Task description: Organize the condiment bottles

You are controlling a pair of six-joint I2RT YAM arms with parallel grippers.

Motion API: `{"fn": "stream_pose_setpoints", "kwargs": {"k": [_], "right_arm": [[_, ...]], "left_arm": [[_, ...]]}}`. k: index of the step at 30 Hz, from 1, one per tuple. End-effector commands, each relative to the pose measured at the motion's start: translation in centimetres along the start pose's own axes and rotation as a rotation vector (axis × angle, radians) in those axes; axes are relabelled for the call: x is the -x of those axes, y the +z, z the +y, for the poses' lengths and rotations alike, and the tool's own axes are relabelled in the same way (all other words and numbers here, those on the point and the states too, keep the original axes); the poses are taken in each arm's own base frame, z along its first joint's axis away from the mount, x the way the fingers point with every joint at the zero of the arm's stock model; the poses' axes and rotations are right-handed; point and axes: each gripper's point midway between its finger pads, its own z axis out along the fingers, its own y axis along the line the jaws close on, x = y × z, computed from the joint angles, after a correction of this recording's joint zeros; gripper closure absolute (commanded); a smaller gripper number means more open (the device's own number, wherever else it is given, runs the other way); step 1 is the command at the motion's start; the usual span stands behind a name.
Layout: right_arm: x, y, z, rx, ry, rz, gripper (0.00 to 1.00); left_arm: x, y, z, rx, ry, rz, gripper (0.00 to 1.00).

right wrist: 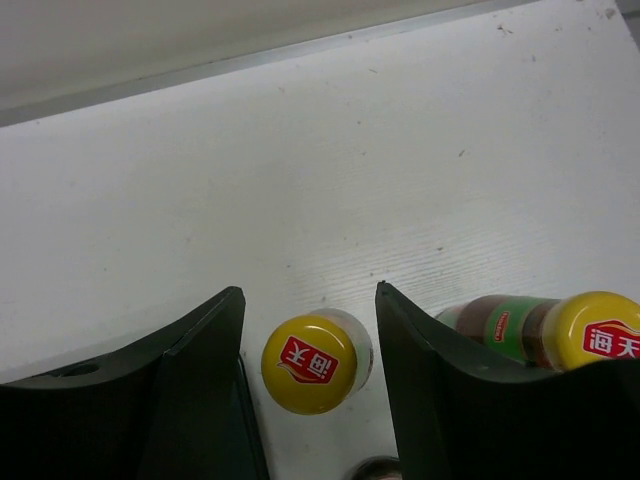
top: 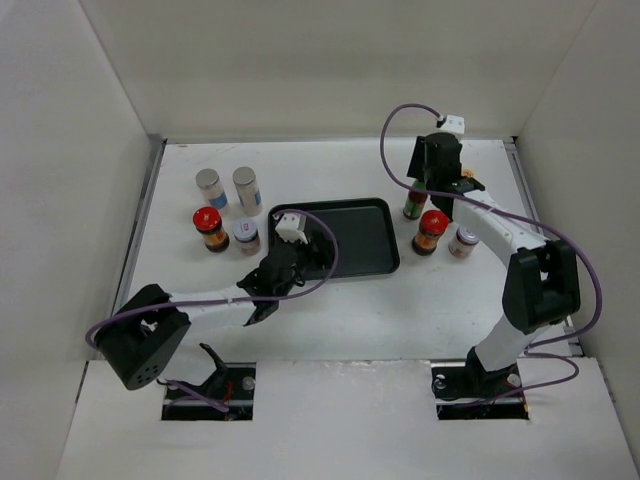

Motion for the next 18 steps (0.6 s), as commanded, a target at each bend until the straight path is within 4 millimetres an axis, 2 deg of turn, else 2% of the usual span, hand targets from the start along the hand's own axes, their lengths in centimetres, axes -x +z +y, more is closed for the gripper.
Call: {"fn": "stream_pose_setpoints", "kwargs": {"k": [1,6,10,11,15,18], "right_arm": [[1.0,-0.1,-0.9,-0.052,0.013,-0.044,0.38],[-0.1,0.3,-0.4,-0.043,0.004,-0.032,0.47],[-0.6,0.8,0.4,-0.036,-0.010,-0.012,0.47],[-0.6,0.8,0.5,-0.034,-0.011,-0.012,0.50],[0.0,0.6,0.8,-0.027,0.011,-0.040,0.74],[1.7,-0.8,1.7,-0.003,0.030,-0.099,0.79]], "left_arm": [[1.8,-0.2,-0.4,-0.036,-0.076,-0.060,0.34],[2.1,-0.4,0.3,-0.030,-0.114,-0.074,0.30],[2.1,-0.3,0.4,-0.038,-0.126,-0.068,0.30],[2.1,-0.4,0.4,-0.041,-0.128,-0.070,0.30],[1.9,-0.1,0.9,-0.029,-0.130,-0.065,0.30],[2.2,-0.2,0.7,-0.036,-0.132,-0.071,0.30]]}}
